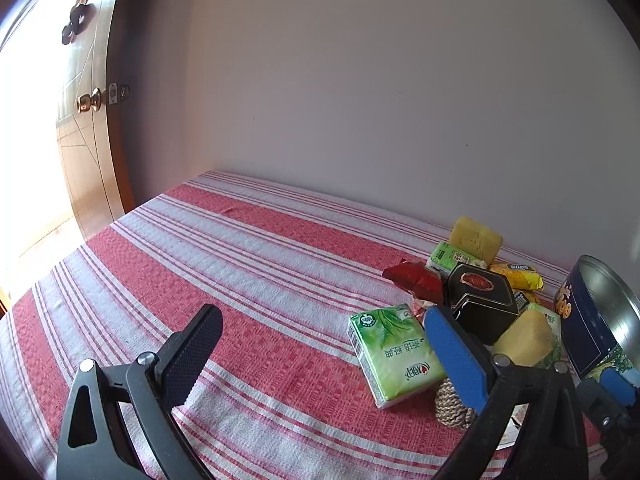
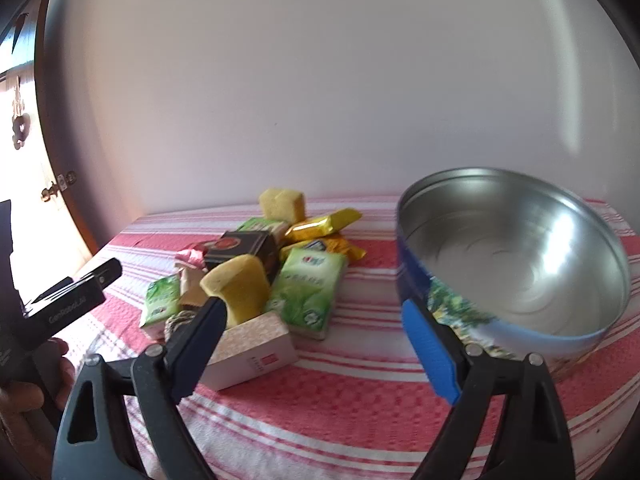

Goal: Organize objects
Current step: 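Move both grippers toward the pile of items beside the tin, then grasp the beige patterned box with the right gripper while the left grasps the rope knot ball, then carry both items over the metal tin and open both grippers to drop them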

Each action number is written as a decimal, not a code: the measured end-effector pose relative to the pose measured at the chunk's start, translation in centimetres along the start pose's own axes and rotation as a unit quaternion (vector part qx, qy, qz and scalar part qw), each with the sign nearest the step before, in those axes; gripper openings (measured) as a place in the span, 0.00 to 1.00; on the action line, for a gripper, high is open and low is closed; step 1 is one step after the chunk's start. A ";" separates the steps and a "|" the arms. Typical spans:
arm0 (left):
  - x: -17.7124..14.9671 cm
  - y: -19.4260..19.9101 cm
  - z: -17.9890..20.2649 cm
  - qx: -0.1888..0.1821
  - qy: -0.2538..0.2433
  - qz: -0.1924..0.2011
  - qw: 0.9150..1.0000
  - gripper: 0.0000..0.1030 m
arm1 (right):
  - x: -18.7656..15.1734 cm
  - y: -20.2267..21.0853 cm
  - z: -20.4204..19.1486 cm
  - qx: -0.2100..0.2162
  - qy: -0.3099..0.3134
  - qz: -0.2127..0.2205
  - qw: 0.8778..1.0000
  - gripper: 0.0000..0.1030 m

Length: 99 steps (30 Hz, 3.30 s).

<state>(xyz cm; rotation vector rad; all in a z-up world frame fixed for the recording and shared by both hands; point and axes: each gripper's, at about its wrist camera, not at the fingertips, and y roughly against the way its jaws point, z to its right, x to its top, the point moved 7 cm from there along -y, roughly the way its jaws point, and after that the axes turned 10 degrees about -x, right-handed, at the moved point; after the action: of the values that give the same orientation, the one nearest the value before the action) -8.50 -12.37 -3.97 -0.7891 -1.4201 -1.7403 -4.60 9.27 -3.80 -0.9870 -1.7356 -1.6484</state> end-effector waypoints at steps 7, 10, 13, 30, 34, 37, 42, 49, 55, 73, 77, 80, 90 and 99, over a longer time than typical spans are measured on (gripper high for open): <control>-0.8 -0.5 1.3 -0.036 -0.007 -0.026 0.999 0.99 | -1.7 -4.5 -3.3 0.041 -0.011 -0.110 0.993 0.94; -1.1 -0.6 2.7 -0.056 -0.032 -0.032 0.997 0.99 | -2.2 -5.8 -3.7 0.051 -0.013 -0.132 0.990 0.86; -1.0 -0.2 3.4 -0.068 -0.046 -0.025 0.996 0.99 | -2.5 -5.6 -3.7 0.058 -0.006 -0.132 0.990 0.85; -5.1 -3.0 9.9 -0.117 -0.150 -0.126 0.974 0.79 | -1.2 2.5 1.1 0.032 0.054 -0.004 0.998 0.85; -5.2 -3.5 10.6 -0.107 -0.159 -0.130 0.973 0.77 | -0.6 3.2 1.0 0.031 0.056 0.012 0.998 0.85; -5.3 -2.9 11.3 -0.122 -0.175 -0.121 0.969 0.49 | -0.6 3.3 1.5 0.027 0.059 0.012 0.998 0.85; -5.0 -2.8 10.1 -0.153 -0.130 -0.124 0.972 0.49 | -0.3 3.5 2.0 0.022 0.055 0.029 0.998 0.85; -7.2 -4.6 10.6 -0.127 -0.120 -0.190 0.966 0.76 | -0.3 3.3 1.9 0.012 0.063 0.030 0.997 0.85; -6.3 -4.1 10.4 -0.125 -0.108 -0.182 0.969 0.68 | -0.1 3.3 2.2 0.010 0.057 0.031 0.998 0.85; -1.5 3.9 12.8 -0.188 -0.082 0.005 0.979 0.53 | 3.3 7.9 7.0 -0.029 0.005 0.146 0.989 0.85; -1.1 5.1 17.0 -0.214 -0.105 0.027 0.971 0.53 | 3.9 8.6 10.6 -0.071 -0.005 0.162 0.984 0.85; -1.1 5.4 20.2 -0.231 -0.132 0.035 0.963 0.53 | 4.1 8.1 13.5 -0.089 -0.021 0.151 0.984 0.85; -1.8 4.1 29.1 -0.282 -0.168 0.013 0.945 0.53 | 4.2 6.5 21.3 -0.173 -0.022 0.124 0.977 0.85; -3.1 0.6 33.7 -0.283 -0.188 -0.024 0.940 0.53 | 4.5 4.4 25.0 -0.179 -0.052 0.084 0.979 0.85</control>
<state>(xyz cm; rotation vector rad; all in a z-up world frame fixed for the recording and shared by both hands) -6.14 21.10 0.37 -1.4692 -1.1715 -2.1530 -1.28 34.62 -0.11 -1.3662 -1.3976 -1.8634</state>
